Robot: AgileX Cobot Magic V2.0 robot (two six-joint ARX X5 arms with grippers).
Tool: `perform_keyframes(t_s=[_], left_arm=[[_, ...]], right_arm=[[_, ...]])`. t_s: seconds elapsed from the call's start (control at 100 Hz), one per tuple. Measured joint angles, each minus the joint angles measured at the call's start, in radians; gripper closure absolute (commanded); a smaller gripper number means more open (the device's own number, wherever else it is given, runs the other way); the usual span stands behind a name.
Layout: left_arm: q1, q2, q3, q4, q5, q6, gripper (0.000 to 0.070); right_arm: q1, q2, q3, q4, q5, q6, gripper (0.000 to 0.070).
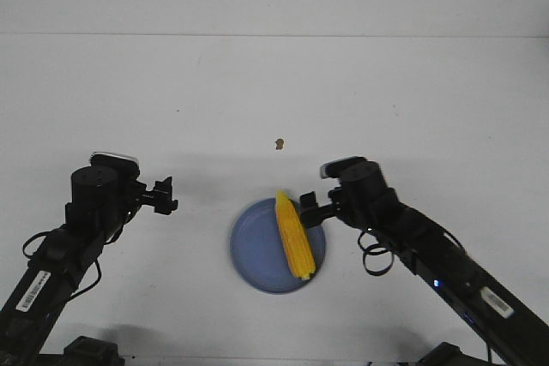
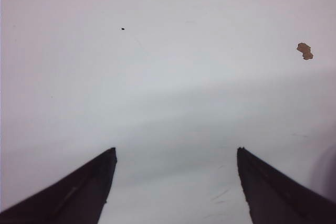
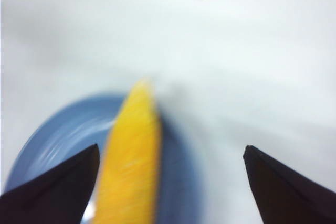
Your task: Place corn on plate with both arms
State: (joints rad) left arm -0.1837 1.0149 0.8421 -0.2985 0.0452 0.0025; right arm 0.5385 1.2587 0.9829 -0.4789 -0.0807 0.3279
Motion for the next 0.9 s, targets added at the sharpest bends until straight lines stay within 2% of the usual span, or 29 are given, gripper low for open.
perform_keyframes(t_s=[0.32,0.44,0.66,0.9], left_arm=[[0.0,-0.003,0.0,0.005,0.0,0.0,0.0237],[0.0,-0.004,0.0,0.003,0.0,0.0,0.0237],[0.0,-0.08,-0.014,0.006,0.0,-0.023,0.0237],[0.0,-0.262,-0.17,0.005,0.0,-0.041,0.0239]], right_arm=[[-0.29,-0.331,0.0,-0.134,0.108,-0.163,0.0124],[-0.36,-0.442,-0.024,-0.137,0.109,-0.215,0.0124],[-0.43,-0.627,-0.168,-0.118,0.109,-0.278,0.0124],[-0.436,-0.821,-0.339,-0.109,0.119,-0.287,0.0124]])
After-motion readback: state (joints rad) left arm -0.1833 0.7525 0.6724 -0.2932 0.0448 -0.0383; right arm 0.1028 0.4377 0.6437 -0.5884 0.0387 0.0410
